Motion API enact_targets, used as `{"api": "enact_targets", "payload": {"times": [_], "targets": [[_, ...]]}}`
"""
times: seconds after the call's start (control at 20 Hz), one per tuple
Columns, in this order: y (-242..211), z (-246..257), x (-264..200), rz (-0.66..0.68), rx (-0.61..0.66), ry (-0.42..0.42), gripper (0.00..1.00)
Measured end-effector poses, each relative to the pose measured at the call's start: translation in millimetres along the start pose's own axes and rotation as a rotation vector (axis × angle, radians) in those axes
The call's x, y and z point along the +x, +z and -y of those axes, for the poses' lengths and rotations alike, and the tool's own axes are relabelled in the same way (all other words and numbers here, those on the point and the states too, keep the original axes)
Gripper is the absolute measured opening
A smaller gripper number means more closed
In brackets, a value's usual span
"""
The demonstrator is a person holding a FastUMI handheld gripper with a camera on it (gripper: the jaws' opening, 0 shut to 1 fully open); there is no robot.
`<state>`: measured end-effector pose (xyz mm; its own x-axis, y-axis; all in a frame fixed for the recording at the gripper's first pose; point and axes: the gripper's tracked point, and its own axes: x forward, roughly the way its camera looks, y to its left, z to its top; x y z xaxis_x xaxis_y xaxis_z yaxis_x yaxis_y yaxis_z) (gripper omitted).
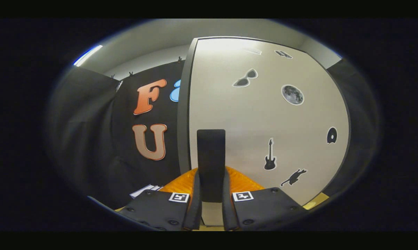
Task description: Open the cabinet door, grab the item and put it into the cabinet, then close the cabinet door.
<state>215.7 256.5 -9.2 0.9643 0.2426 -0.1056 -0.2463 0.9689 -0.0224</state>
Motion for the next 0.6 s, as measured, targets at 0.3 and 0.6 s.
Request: {"api": "enact_targets", "payload": {"times": [0.3,0.6], "targets": [[0.4,-0.4,-6.6,-0.013,-0.024,0.054,0.26],[4.6,3.6,-74.7,-0.013,0.015,0.152,0.26]]}}
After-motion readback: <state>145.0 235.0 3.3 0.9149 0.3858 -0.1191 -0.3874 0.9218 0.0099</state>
